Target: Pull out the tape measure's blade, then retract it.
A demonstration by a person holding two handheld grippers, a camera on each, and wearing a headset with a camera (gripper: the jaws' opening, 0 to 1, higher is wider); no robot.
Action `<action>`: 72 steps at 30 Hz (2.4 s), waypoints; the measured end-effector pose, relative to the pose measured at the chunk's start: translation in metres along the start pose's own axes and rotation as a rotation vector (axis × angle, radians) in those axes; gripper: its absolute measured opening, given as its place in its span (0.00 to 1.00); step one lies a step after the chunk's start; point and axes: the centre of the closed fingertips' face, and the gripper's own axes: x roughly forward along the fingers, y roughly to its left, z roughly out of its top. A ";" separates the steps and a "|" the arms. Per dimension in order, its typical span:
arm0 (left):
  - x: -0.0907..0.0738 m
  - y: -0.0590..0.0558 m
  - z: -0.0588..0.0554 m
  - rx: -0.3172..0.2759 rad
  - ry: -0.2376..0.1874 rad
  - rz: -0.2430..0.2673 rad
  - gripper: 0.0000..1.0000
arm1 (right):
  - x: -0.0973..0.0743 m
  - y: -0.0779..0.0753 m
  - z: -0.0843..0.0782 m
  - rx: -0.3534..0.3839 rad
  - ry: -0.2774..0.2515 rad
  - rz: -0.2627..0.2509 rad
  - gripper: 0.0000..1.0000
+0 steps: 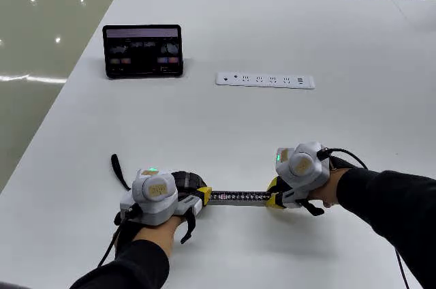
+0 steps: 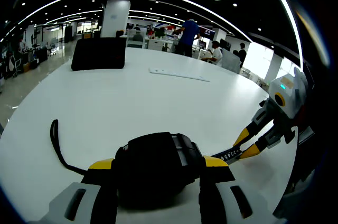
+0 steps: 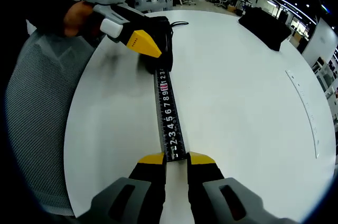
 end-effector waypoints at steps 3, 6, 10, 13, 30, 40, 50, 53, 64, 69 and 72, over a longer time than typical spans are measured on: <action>0.000 0.000 0.000 -0.004 0.002 -0.003 0.58 | 0.001 0.000 0.002 0.005 -0.004 -0.001 0.10; 0.000 0.000 0.000 -0.004 0.003 -0.003 0.58 | 0.002 -0.001 0.005 0.004 -0.007 -0.001 0.10; 0.000 0.000 0.000 -0.004 0.004 -0.004 0.58 | 0.003 0.000 0.007 0.004 -0.009 -0.001 0.10; 0.000 0.000 0.000 -0.005 0.006 -0.008 0.58 | 0.004 0.000 0.009 0.005 -0.013 -0.001 0.10; 0.000 0.000 0.000 -0.008 0.007 -0.020 0.57 | 0.010 0.004 0.021 0.004 -0.026 0.007 0.10; 0.000 0.000 0.000 -0.012 0.008 -0.024 0.57 | 0.013 0.006 0.028 0.010 -0.040 0.016 0.10; -0.001 0.001 0.000 -0.018 0.009 -0.037 0.57 | 0.018 0.008 0.035 0.019 -0.053 0.025 0.10; -0.001 0.001 0.000 -0.018 0.009 -0.042 0.57 | 0.021 0.010 0.038 0.020 -0.058 0.027 0.10; -0.001 0.001 0.001 -0.019 0.005 -0.045 0.57 | 0.025 0.015 0.047 0.024 -0.074 0.034 0.10; -0.002 0.001 0.000 -0.019 0.006 -0.047 0.57 | 0.027 0.014 0.050 0.023 -0.083 0.034 0.10; -0.001 0.001 0.001 -0.018 0.004 -0.046 0.57 | 0.029 0.015 0.053 0.032 -0.093 0.034 0.10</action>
